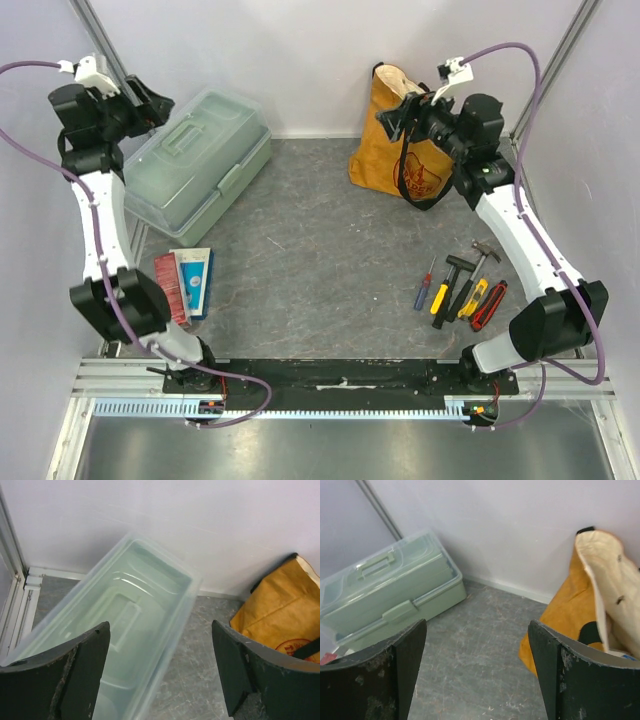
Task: Pack the tool kit
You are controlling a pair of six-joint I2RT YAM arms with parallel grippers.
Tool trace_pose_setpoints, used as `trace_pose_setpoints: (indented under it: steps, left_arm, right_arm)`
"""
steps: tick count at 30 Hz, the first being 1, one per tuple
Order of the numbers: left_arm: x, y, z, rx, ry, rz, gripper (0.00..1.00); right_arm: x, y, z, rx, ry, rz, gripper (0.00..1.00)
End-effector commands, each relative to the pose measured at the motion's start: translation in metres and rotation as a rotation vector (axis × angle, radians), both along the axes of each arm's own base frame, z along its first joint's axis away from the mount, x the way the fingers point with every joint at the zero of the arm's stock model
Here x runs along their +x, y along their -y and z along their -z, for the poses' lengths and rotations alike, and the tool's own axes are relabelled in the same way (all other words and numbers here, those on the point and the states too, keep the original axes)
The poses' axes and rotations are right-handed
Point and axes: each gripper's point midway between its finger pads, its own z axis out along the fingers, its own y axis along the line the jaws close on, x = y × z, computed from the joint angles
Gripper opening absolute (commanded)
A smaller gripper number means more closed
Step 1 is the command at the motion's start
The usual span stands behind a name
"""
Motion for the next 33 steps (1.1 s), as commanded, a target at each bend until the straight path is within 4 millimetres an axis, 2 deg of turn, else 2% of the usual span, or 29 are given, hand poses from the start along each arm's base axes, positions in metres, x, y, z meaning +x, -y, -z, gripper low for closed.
trace_pose_setpoints:
  steps: [1, 3, 11, 14, 17, 23, 28, 29, 33]
  left_arm:
    - [0.029, -0.027, -0.001, -0.094, -0.006, 0.057, 0.86]
    - [0.044, -0.04, 0.016, -0.085, -0.033, 0.076, 0.85]
    - [0.088, -0.061, 0.057, -0.016, -0.06, 0.108, 0.85]
    - [0.099, -0.059, 0.066, -0.015, -0.055, 0.145, 0.85]
    - [0.109, -0.064, 0.086, 0.016, -0.084, 0.12, 0.85]
    - [0.117, -0.076, 0.137, 0.177, -0.213, 0.003, 0.84]
    - [0.113, -0.068, 0.155, 0.162, -0.255, 0.022, 0.83]
    - [0.113, -0.067, 0.159, 0.159, -0.264, 0.025, 0.8]
    - [0.109, -0.071, 0.183, 0.149, -0.331, 0.001, 0.76]
  right_arm:
    - [-0.007, -0.015, 0.0, -0.038, 0.051, -0.032, 0.89]
    - [-0.009, -0.023, 0.007, -0.044, 0.035, -0.049, 0.89]
    - [-0.022, -0.062, 0.035, -0.069, -0.023, -0.16, 0.9]
    - [-0.021, -0.07, 0.044, -0.083, -0.049, -0.179, 0.9]
    - [-0.018, -0.077, 0.048, -0.087, -0.061, -0.19, 0.9]
    - [-0.015, -0.087, 0.062, -0.097, -0.088, -0.203, 0.91]
    - [-0.013, -0.09, 0.071, -0.101, -0.107, -0.204, 0.92]
    - [-0.012, -0.09, 0.071, -0.101, -0.107, -0.205, 0.92]
    - [-0.011, -0.092, 0.079, -0.106, -0.123, -0.21, 0.93]
